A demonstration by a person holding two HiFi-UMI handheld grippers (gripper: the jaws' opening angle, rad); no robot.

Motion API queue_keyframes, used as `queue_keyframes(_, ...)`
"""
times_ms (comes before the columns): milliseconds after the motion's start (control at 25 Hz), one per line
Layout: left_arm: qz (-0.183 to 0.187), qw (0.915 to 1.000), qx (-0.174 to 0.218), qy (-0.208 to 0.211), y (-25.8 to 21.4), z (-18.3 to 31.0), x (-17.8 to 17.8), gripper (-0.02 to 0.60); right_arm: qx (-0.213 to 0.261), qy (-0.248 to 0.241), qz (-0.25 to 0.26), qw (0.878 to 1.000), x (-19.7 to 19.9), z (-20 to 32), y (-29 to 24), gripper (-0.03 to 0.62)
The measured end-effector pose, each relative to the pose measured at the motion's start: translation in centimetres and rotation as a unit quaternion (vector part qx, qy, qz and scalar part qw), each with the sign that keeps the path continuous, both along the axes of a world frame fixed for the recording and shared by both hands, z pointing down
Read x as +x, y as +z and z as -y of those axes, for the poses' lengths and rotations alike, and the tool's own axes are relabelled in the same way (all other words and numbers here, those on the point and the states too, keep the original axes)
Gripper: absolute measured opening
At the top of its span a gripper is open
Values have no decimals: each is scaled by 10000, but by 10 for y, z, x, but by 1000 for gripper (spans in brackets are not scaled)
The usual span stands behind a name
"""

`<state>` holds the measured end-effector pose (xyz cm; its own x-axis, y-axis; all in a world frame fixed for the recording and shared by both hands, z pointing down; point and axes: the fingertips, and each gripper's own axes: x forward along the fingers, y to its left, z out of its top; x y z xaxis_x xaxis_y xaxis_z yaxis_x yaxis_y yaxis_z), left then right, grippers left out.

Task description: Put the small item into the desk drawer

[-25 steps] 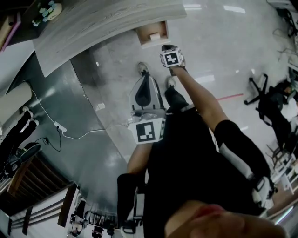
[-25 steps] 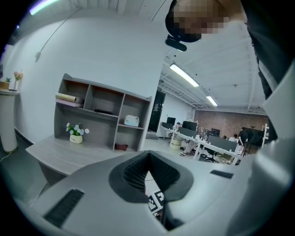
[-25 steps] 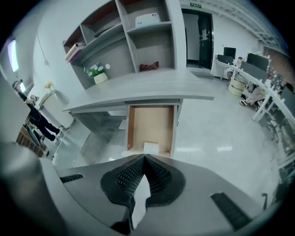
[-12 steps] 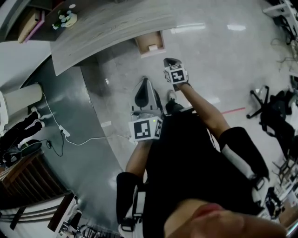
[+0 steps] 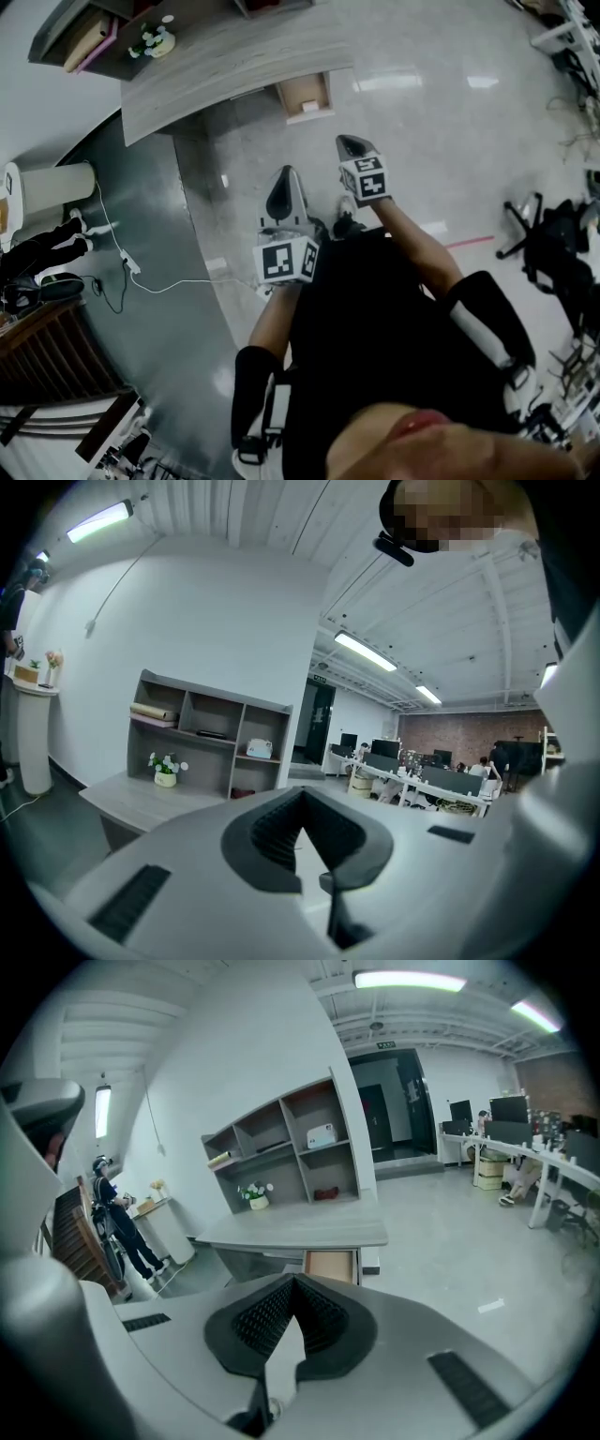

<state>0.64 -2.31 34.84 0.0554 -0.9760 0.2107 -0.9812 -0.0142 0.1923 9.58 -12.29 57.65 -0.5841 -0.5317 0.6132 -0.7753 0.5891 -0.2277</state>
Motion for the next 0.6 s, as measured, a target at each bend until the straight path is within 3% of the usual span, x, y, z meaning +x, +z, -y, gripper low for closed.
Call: queue_keyframes(600, -126, 9999, 12, 114, -6, -45, -35, -9, 1182, -67, 913, 9888, 2, -89, -164, 0)
